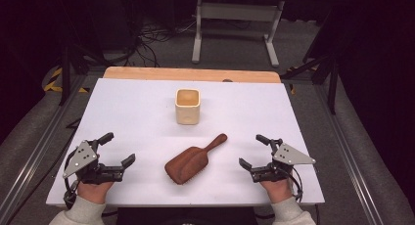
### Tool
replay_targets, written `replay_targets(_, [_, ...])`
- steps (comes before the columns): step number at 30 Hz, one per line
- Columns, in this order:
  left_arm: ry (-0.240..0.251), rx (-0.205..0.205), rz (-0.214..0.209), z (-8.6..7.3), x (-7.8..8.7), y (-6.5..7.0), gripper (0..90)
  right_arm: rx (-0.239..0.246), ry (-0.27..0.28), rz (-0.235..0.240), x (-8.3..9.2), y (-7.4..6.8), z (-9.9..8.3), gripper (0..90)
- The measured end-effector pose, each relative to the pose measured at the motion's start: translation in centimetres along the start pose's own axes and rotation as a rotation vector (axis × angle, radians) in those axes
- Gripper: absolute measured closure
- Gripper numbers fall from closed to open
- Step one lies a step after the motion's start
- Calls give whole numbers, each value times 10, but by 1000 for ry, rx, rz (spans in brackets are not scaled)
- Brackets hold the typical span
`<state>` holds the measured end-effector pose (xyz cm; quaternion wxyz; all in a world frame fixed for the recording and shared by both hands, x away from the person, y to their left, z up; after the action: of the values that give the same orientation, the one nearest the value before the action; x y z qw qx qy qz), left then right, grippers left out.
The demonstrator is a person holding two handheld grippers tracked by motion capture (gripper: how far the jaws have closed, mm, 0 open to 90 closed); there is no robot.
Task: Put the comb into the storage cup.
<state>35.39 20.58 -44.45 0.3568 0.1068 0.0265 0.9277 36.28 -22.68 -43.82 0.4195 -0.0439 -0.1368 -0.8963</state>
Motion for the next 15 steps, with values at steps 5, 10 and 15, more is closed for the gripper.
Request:
replay_targets(5, [-1,0,9,0,0,-1,11,-3,-1,5,-1,0,1,46])
replay_targets(10, [-5,-7,10,2,1,-2,11,-1,-4,10,-2,-1,2,56])
replay_targets(15, [-1,-13,5,2,2,-2,11,2,-13,20,-3,-1,3,73])
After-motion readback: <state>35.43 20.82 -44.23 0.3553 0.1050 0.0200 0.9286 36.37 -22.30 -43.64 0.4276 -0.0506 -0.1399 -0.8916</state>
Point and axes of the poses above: each handheld gripper's, and its own axes: x roughly backward along the jaws, z roughly out of its top, y roughly to its right, the point moved 6 cm from there along -x, roughly forward along the jaws, and after that the axes turned 7 degrees about x, right-handed, at the moved point
